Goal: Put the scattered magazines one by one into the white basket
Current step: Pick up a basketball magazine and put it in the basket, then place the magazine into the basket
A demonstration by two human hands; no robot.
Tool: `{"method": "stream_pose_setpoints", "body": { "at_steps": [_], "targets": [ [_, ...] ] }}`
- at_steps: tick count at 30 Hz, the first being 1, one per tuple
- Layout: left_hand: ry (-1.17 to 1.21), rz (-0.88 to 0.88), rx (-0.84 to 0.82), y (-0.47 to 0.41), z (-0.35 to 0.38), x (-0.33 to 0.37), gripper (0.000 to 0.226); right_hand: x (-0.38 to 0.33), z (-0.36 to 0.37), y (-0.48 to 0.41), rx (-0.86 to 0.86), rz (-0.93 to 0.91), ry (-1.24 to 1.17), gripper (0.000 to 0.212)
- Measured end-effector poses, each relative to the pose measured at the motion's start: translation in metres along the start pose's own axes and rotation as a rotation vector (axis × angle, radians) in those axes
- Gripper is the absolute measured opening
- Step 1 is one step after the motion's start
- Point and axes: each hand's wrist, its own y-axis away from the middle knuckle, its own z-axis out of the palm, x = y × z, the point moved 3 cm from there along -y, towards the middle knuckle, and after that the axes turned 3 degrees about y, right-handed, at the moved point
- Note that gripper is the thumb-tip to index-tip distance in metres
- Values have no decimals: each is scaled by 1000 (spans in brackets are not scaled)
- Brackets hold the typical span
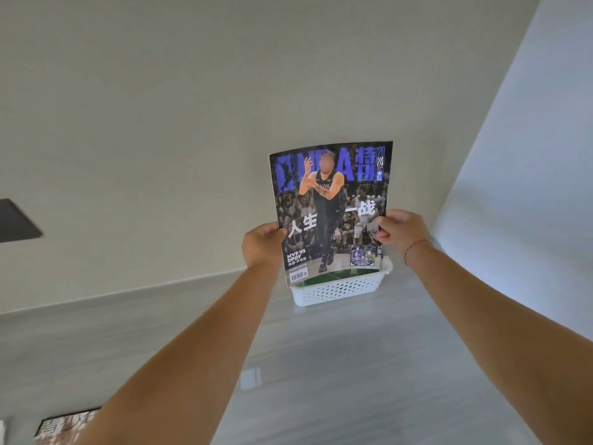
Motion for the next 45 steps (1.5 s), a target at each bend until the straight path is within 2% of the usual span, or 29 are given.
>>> {"method": "stream_pose_setpoints", "body": {
  "at_steps": [5,10,13,18,20,23,25,27,31,35,38,40,43,45],
  "targets": [
    [-34,-1,52,1,29,-9,15,19,-15,-27,31,-26,37,12],
    [-101,-33,95,-5,37,-30,17,47,-12,-37,-47,-8,13,22],
    [-146,-62,106,-6,38,-48,20,64,-7,-38,-63,21,85,15],
    [-187,-106,138,-13,38,-64,16,80,-2,-41,17,76,132,14],
    [-193,-102,156,-14,40,-64,16,78,-3,-43,51,43,217,9],
    [-217,-77,184,-12,43,-62,34,73,5,-41,15,-34,354,21],
    [-214,-89,146,-10,48,-63,44,74,15,-37,-69,-17,367,19],
    [-270,-62,52,-6,55,-64,40,77,24,-34,-123,12,352,19],
    [-292,-80,-16,-4,61,-65,55,79,34,-31,-136,72,198,34],
    [-276,-122,-126,-2,62,-63,55,80,38,-29,-129,105,117,42],
    [-249,-139,-220,-2,57,-62,55,81,39,-22,-31,118,137,35],
    [-266,-168,-229,-1,47,-64,53,81,43,-9,136,128,174,31],
    [-292,-190,-129,5,16,-77,58,78,56,23,363,58,259,32],
    [-260,-182,-49,16,-16,-91,57,78,75,50,365,10,239,34]
  ]
}}
